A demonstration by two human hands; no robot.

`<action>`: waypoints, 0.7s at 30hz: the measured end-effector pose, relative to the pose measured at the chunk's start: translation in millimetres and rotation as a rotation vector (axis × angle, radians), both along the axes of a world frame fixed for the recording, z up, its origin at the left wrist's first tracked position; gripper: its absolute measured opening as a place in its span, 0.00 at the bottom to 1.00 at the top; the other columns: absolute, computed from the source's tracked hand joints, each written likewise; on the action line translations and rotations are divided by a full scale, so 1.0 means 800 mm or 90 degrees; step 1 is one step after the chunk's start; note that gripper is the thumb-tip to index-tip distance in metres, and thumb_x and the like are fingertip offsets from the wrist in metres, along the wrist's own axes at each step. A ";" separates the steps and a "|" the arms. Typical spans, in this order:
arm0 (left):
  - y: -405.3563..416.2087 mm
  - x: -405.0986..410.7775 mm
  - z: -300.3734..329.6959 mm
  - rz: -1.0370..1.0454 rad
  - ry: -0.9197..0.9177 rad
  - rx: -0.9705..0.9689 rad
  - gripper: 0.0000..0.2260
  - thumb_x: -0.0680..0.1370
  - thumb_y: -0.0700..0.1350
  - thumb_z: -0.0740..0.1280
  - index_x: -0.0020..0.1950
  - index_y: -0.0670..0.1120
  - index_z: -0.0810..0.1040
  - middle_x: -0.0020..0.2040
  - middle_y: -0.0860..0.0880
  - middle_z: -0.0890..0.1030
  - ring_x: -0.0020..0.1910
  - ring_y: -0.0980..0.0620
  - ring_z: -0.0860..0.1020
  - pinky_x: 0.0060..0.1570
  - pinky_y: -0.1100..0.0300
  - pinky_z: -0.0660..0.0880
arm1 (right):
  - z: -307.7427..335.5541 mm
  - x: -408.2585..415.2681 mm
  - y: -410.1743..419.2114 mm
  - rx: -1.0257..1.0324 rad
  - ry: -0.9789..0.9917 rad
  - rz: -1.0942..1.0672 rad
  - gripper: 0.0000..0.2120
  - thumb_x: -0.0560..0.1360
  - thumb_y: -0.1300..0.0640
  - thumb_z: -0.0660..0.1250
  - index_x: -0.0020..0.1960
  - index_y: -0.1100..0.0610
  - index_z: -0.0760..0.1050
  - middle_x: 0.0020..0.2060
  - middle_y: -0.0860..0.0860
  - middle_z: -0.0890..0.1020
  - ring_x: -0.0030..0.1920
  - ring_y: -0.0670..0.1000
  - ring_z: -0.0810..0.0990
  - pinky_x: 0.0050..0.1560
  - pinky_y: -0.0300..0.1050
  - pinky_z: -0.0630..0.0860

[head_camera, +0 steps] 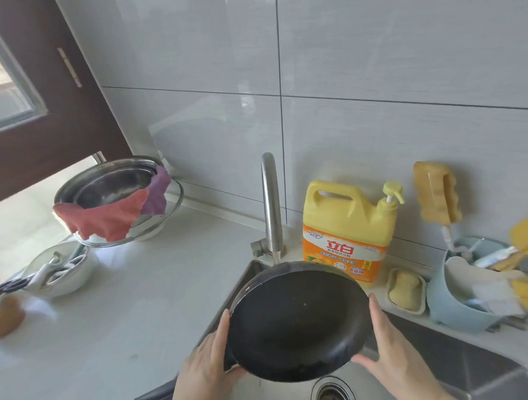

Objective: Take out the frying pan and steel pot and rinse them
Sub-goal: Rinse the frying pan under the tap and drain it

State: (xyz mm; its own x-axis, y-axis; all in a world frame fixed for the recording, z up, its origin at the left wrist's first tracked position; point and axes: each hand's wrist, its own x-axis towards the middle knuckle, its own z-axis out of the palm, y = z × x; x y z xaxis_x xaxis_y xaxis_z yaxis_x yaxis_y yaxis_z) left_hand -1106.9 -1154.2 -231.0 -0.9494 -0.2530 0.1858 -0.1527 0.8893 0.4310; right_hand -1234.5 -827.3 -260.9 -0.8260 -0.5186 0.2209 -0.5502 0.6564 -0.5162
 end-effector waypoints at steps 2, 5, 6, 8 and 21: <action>-0.004 0.003 0.002 0.026 0.004 0.010 0.42 0.72 0.73 0.57 0.79 0.50 0.53 0.50 0.49 0.84 0.42 0.54 0.82 0.30 0.63 0.76 | 0.001 -0.005 -0.012 0.012 -0.007 0.020 0.66 0.62 0.47 0.81 0.75 0.39 0.29 0.72 0.37 0.50 0.69 0.42 0.61 0.63 0.38 0.65; -0.011 0.013 0.006 0.054 -0.005 0.001 0.40 0.72 0.75 0.53 0.74 0.49 0.58 0.46 0.48 0.85 0.37 0.52 0.83 0.29 0.63 0.75 | 0.003 -0.005 -0.029 0.024 -0.007 0.041 0.66 0.60 0.47 0.82 0.78 0.45 0.34 0.74 0.45 0.56 0.69 0.45 0.65 0.63 0.40 0.67; -0.013 0.017 0.006 0.058 -0.009 -0.003 0.40 0.71 0.75 0.52 0.73 0.49 0.59 0.43 0.48 0.85 0.36 0.53 0.82 0.29 0.63 0.75 | 0.002 -0.005 -0.034 0.028 -0.008 0.047 0.67 0.60 0.47 0.82 0.78 0.46 0.34 0.74 0.46 0.57 0.68 0.45 0.65 0.63 0.40 0.67; -0.015 0.024 0.001 0.053 0.001 -0.010 0.41 0.71 0.76 0.53 0.73 0.48 0.58 0.40 0.46 0.84 0.33 0.50 0.81 0.27 0.62 0.74 | 0.003 -0.005 -0.044 0.041 0.007 0.066 0.66 0.61 0.46 0.81 0.77 0.46 0.32 0.74 0.47 0.57 0.69 0.44 0.63 0.64 0.38 0.63; 0.001 0.002 -0.010 0.018 0.061 -0.072 0.39 0.74 0.73 0.53 0.73 0.46 0.58 0.50 0.44 0.84 0.41 0.52 0.82 0.29 0.61 0.76 | 0.000 -0.014 -0.024 0.005 0.039 0.054 0.65 0.61 0.47 0.82 0.78 0.46 0.35 0.74 0.46 0.55 0.69 0.45 0.64 0.65 0.41 0.64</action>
